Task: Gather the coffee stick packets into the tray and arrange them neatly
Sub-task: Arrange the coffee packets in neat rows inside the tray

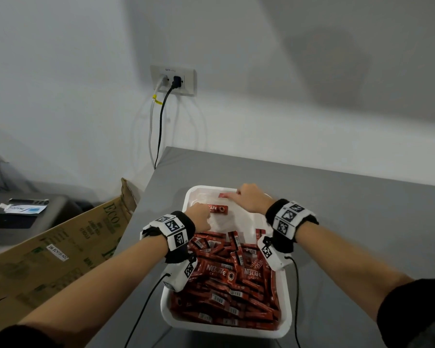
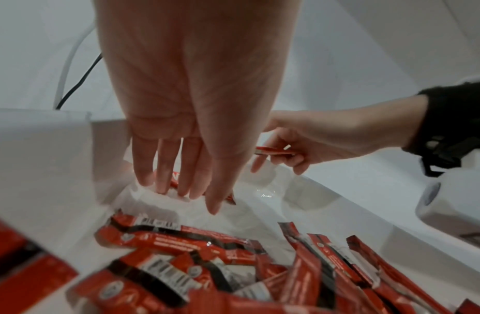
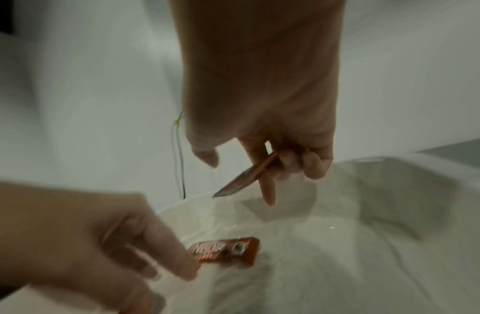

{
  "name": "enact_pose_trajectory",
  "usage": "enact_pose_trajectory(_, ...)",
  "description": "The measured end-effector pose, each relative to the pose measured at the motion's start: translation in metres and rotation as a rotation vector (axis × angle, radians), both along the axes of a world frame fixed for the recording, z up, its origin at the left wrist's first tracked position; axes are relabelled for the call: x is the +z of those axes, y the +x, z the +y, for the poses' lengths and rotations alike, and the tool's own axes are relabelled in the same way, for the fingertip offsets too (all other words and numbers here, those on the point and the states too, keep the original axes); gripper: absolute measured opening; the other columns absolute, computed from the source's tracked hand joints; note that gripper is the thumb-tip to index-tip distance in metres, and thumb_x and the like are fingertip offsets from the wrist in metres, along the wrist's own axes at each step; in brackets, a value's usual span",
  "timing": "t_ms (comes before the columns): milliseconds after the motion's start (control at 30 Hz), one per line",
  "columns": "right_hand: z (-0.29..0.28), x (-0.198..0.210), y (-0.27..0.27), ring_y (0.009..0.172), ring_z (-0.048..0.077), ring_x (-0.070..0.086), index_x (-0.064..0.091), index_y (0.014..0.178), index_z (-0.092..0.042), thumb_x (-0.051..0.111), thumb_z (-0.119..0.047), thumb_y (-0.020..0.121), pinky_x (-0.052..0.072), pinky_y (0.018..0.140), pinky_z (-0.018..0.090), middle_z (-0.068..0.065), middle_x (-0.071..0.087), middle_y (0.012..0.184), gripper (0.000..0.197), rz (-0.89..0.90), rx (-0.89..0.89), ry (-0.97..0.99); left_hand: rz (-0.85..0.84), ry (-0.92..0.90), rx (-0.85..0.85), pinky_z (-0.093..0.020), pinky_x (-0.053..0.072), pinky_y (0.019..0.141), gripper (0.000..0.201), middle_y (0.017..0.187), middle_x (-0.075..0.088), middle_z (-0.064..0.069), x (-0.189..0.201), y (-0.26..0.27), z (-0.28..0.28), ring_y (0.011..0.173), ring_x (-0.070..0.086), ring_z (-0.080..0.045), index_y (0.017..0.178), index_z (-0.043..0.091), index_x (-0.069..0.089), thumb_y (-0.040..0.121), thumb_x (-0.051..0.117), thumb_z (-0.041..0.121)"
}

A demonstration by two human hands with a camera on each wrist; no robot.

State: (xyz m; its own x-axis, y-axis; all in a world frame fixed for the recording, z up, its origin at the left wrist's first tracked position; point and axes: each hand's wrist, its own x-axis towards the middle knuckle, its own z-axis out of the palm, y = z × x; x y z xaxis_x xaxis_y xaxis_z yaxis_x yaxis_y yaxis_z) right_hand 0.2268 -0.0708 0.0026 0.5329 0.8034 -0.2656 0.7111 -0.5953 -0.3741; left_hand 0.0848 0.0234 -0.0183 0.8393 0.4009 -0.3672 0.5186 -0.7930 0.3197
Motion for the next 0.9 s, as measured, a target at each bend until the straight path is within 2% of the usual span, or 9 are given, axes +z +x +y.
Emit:
enact_pose_trajectory(67,-0.014,0.001,0.01,0.057,0.016,0.043,0.053,0.065,-0.001,0.037,-0.022,0.101,0.032,0.054,0.024,0.008,0.049,0.065,0.044,0.028,0.018,-0.002,-0.003,0.001,0.006,-0.026,0.038,0.098,0.038,0.132,0.051,-0.013,-0.001,0.0,0.0,0.122,0.047,-0.024,0.127,0.001,0.052,0.091,0.054,0.016)
enact_pose_trajectory(100,-0.021,0.001,0.014,0.067,0.018,0.05,0.063,0.08,0.005,0.036,-0.013,0.1,0.037,0.061,0.025,0.012,0.058,0.077,0.038,0.018,0.038,0.005,-0.005,-0.002,0.012,-0.027,0.038,0.098,0.039,0.132,0.05,-0.013,-0.001,-0.001,0.0,0.122,0.046,-0.024,0.127,0.001,0.052,0.091,0.054,0.016)
enact_pose_trajectory(167,-0.031,-0.002,0.018,0.088,0.023,0.061,0.067,0.106,0.002,0.039,-0.004,0.097,0.047,0.079,0.028,0.011,0.067,0.104,0.031,-0.001,0.07,0.004,-0.012,-0.013,0.024,-0.027,0.038,0.099,0.039,0.132,0.05,-0.013,-0.001,0.0,0.0,0.122,0.046,-0.024,0.127,0.001,0.052,0.091,0.055,0.016)
enact_pose_trajectory(200,-0.035,-0.003,0.018,0.095,0.023,0.062,0.068,0.109,-0.003,0.042,-0.003,0.095,0.049,0.084,0.031,0.008,0.067,0.11,0.029,-0.028,0.089,-0.007,-0.017,-0.022,0.033,-0.026,0.038,0.098,0.039,0.132,0.05,-0.013,-0.001,-0.001,0.0,0.122,0.047,-0.024,0.126,0.001,0.051,0.09,0.056,0.016)
enact_pose_trajectory(267,-0.038,-0.004,0.018,0.096,0.02,0.063,0.07,0.105,-0.011,0.049,-0.006,0.094,0.05,0.085,0.031,0.003,0.069,0.108,0.025,-0.133,0.114,-0.033,-0.023,-0.033,0.052,-0.025,0.039,0.097,0.04,0.132,0.05,-0.012,-0.001,-0.001,0.001,0.122,0.047,-0.023,0.127,0.002,0.05,0.09,0.058,0.015)
enact_pose_trajectory(333,-0.038,-0.007,0.018,0.094,0.019,0.064,0.072,0.103,-0.013,0.054,-0.006,0.092,0.051,0.084,0.03,0.001,0.071,0.105,0.023,-0.189,0.126,-0.048,-0.023,-0.037,0.053,-0.025,0.039,0.097,0.041,0.132,0.05,-0.012,0.0,-0.002,0.001,0.122,0.047,-0.023,0.128,0.002,0.05,0.089,0.058,0.014)
enact_pose_trajectory(500,-0.032,-0.006,0.015,0.096,0.021,0.064,0.067,0.102,-0.01,0.05,-0.001,0.091,0.05,0.087,0.034,0.003,0.069,0.105,0.023,-0.234,0.148,-0.105,-0.034,-0.045,0.051,-0.024,0.039,0.097,0.04,0.133,0.05,-0.012,-0.001,-0.002,0.001,0.122,0.047,-0.023,0.127,0.001,0.05,0.09,0.057,0.012)
enact_pose_trajectory(733,-0.025,-0.009,0.017,0.091,0.027,0.064,0.066,0.097,-0.005,0.049,0.003,0.088,0.052,0.075,0.034,0.01,0.067,0.1,0.021,-0.312,0.158,-0.134,-0.028,-0.056,0.054,-0.024,0.041,0.095,0.038,0.129,0.053,-0.012,-0.002,-0.002,0.001,0.119,0.051,-0.023,0.125,0.001,0.053,0.089,0.058,0.012)
enact_pose_trajectory(900,-0.023,-0.008,0.014,0.087,0.028,0.062,0.061,0.097,-0.001,0.044,0.01,0.088,0.051,0.075,0.034,0.013,0.064,0.098,0.023,-0.343,0.134,-0.107,-0.017,-0.063,0.057,-0.025,0.043,0.094,0.035,0.125,0.056,-0.013,0.0,-0.002,0.001,0.115,0.054,-0.024,0.12,-0.003,0.056,0.089,0.058,0.012)
